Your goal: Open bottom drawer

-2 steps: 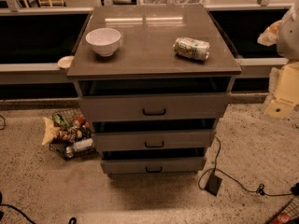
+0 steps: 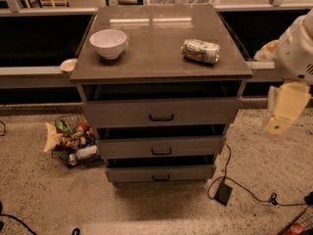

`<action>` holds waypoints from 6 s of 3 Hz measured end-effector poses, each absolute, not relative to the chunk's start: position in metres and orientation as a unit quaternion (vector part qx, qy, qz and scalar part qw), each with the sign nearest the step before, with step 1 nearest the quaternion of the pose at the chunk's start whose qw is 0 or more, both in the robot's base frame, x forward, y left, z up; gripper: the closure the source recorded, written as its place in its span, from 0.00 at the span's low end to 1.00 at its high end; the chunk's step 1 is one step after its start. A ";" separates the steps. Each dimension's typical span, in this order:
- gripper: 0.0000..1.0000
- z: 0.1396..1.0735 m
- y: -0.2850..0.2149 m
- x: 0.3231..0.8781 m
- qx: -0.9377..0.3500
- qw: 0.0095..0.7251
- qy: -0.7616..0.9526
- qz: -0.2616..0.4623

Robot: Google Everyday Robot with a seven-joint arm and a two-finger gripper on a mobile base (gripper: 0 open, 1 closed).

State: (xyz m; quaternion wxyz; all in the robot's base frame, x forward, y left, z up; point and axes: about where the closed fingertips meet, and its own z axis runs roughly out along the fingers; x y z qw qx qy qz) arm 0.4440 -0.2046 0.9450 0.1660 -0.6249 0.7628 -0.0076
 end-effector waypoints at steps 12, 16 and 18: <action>0.00 0.348 -0.138 0.489 -0.713 0.181 0.646 0.204; 0.00 0.221 -0.163 0.594 -0.744 0.247 0.604 0.142; 0.00 0.207 -0.152 0.620 -0.752 0.261 0.595 0.108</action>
Offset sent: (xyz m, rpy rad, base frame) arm -0.0050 0.0772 -0.2466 0.2237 0.1840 0.2598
